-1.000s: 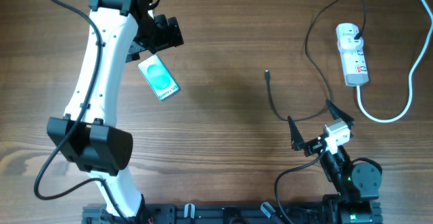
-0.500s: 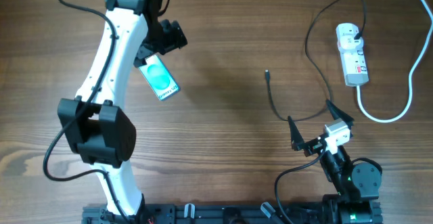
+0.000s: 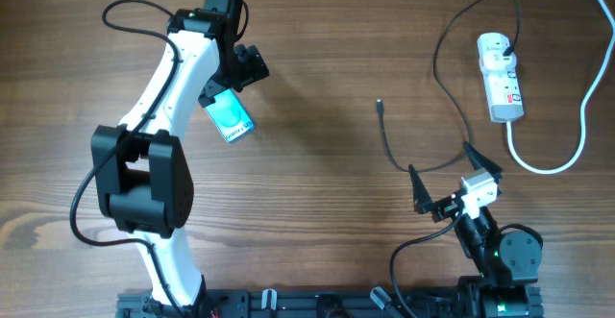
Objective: Plug charger to phone and switch on socket
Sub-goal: 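Lower the left gripper and grasp the phone's top edge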
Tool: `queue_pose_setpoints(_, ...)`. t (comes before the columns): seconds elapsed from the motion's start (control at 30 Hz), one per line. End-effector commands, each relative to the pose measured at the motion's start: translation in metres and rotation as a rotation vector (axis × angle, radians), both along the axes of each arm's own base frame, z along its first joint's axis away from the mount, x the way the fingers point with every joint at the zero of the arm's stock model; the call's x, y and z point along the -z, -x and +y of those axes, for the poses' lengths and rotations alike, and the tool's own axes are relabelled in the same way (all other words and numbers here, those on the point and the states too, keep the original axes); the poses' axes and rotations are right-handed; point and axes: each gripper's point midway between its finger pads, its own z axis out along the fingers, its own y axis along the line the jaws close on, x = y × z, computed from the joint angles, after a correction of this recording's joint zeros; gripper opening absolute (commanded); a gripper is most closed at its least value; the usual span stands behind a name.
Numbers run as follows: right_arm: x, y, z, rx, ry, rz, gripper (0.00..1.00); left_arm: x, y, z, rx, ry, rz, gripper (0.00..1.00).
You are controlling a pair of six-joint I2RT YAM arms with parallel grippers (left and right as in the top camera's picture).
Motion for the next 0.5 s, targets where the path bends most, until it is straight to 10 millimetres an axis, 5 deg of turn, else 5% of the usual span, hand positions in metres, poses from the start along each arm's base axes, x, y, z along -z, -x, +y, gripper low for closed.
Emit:
queue_pose_setpoints(0.0,-0.002,0.001,0.002,-0.012,-0.002,-0.011,1.00,0.007,0.002,0.007,-0.079,-0.033,0.008,1.00)
queue_pose_setpoints(0.47,-0.002,0.001,0.002,-0.012,-0.001,-0.011,1.00,0.063,0.009,0.035,-0.197,-0.037,-0.007,1.00)
